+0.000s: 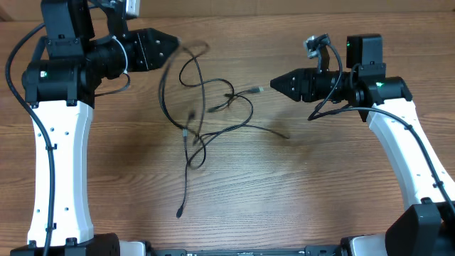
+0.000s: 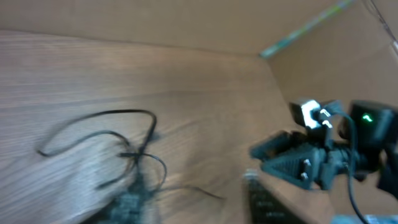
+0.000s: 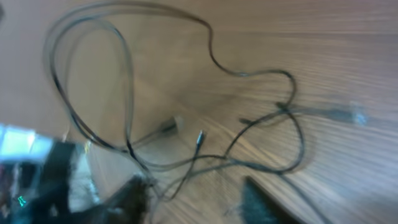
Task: Untangle cables
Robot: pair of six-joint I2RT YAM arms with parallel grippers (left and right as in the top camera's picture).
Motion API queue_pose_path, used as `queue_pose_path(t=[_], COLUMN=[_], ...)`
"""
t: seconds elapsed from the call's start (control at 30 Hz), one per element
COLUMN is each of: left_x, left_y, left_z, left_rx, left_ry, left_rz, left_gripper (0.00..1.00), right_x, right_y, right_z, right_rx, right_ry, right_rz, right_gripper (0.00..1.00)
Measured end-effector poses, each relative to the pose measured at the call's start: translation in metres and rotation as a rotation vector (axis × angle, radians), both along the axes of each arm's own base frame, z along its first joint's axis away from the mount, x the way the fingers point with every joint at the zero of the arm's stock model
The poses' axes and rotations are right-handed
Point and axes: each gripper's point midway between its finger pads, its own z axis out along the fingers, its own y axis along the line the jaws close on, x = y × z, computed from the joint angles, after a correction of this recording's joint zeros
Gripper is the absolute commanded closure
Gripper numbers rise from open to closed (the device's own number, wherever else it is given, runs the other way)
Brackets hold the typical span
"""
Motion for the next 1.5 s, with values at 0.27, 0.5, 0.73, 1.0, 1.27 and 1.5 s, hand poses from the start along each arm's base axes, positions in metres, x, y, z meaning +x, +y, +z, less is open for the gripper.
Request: queue_pose_path(t=[0.27,0.5,0.73,1.0,1.27,1.5], left_x=[-0.021,-0.038,-0.039,-0.040,-0.039,-0.039], left_y=[0.031,0.077,0.090,0.093,0.093,0.093], left_z=[-0.052,-0.083,-0.086,-0.087,-0.090,-0.090], left_rx=[0.191,0.395,0.445,0.458,0.453,0.451], left_ry=[0.225,0.379,0.394,0.401,0.413,0.415], left_rz=[0.144,0.347,0.414,0.426,0.433,0.436], left_gripper=[0.35,0.34,0.33,0.32,0.31,0.31], right_x=[0.003,-0.005,-0.027,-0.053,-0.048,-0.051], right_y=[-0.038,-0.025,0.014,-0.022,-0.035,-0.020], right_z=[-0.039,-0.046,-0.052,-0.096,-0.135,-0.179], right_rx=[-0.208,-0.253,-0.307,-0.561,-0.618,-0.572], right_ry=[0.147,0.167,0.168,0.398,0.541,0.677], right_rz=[-0.214,-0.198,-0.099,-0.300,-0.457,-0.450], right_gripper=[0.30,0.21,0.21,0.19,0.21,0.46])
